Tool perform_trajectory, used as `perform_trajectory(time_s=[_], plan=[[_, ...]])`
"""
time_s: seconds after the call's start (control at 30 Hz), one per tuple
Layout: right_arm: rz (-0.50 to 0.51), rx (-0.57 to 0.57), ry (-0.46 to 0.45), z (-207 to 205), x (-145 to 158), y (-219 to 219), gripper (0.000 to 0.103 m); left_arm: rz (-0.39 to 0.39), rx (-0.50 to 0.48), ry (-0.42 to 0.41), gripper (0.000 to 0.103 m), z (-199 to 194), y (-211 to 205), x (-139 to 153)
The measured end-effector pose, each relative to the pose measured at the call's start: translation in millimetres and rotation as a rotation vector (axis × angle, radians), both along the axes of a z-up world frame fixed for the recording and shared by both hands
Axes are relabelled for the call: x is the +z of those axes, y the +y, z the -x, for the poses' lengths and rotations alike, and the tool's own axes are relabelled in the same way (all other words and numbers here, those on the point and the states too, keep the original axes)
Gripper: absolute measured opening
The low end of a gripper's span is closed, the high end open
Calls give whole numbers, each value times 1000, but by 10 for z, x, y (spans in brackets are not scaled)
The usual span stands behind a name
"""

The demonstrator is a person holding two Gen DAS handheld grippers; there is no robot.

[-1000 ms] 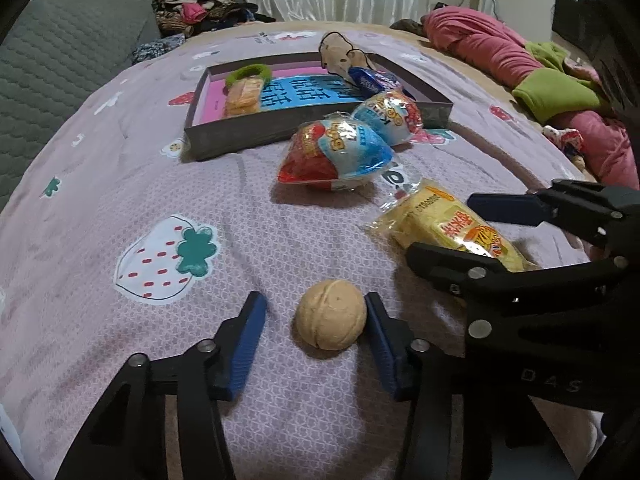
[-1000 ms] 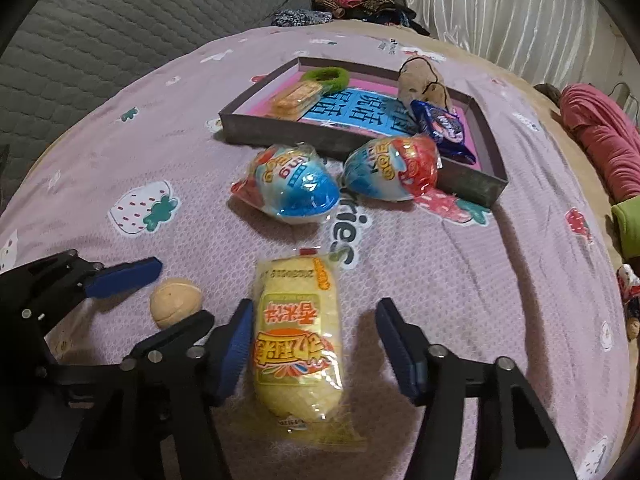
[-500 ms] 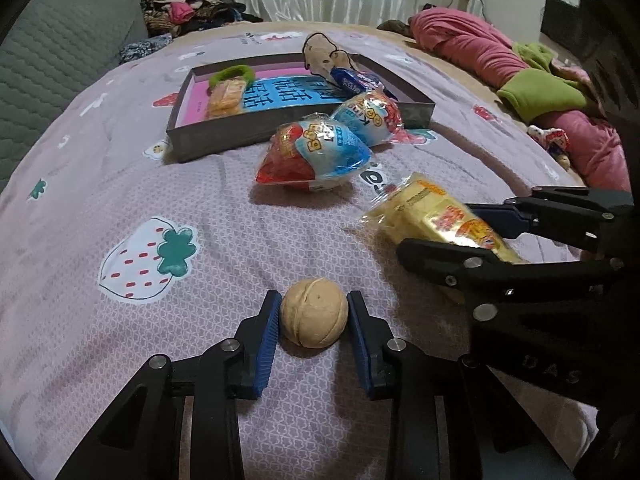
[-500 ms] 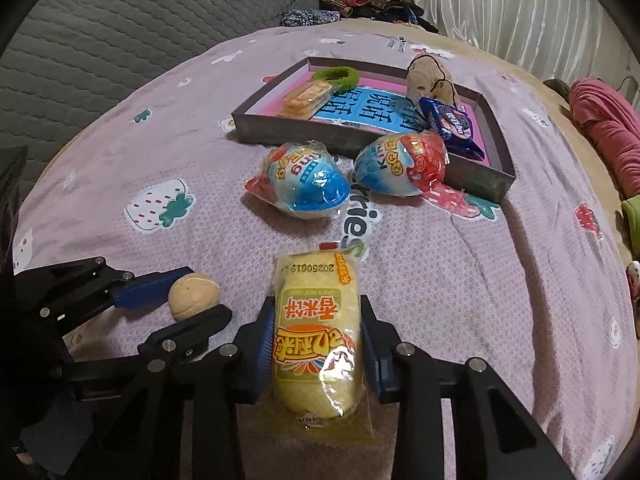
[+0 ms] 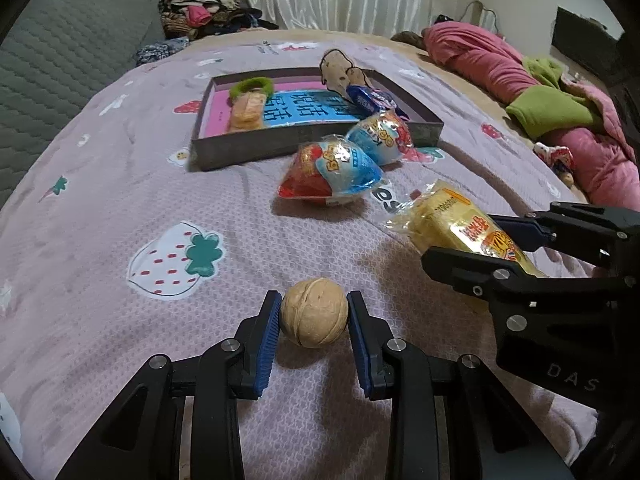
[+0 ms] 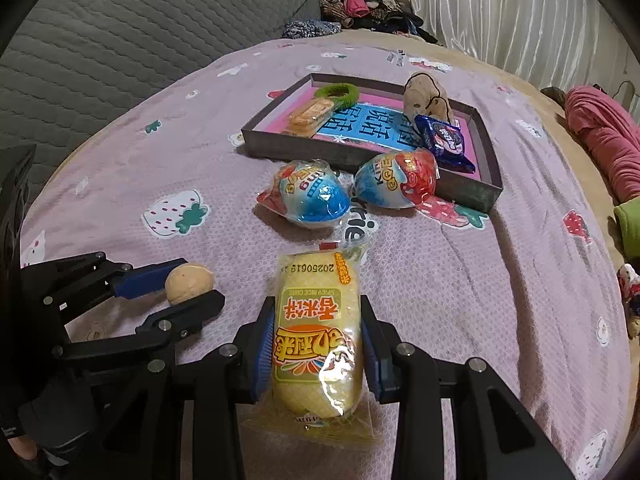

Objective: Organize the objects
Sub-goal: 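Lift and carry the bun and cake pack with both tools over the tray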

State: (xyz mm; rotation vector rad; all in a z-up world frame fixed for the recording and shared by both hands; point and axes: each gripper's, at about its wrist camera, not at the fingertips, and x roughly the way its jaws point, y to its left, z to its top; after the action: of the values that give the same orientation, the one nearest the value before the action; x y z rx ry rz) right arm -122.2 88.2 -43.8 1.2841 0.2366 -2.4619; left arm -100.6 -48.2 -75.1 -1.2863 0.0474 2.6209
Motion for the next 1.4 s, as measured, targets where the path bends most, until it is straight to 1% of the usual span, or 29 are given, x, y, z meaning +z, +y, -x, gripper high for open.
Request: perform_trajectory(time_s=[0.4, 0.5, 0.77, 1.07, 1.2, 1.4], plan=[[6, -8, 41, -238, 197, 49, 38, 4, 32, 48, 34, -216, -53, 267], [12, -11, 50, -311, 255, 70, 38, -2, 40, 63, 34, -279, -66, 360], [29, -13, 71, -514, 393, 128, 38, 16, 62, 103, 34, -449, -84, 600], [45, -27, 127, -707, 649, 211, 38, 21, 62, 142, 34, -581, -48, 867], [55, -32, 163, -774, 819, 241, 38, 21, 62, 166, 34, -625, -39, 1007], [55, -38, 196, -797, 990, 244, 38, 10, 66, 189, 34, -596, -37, 1196]])
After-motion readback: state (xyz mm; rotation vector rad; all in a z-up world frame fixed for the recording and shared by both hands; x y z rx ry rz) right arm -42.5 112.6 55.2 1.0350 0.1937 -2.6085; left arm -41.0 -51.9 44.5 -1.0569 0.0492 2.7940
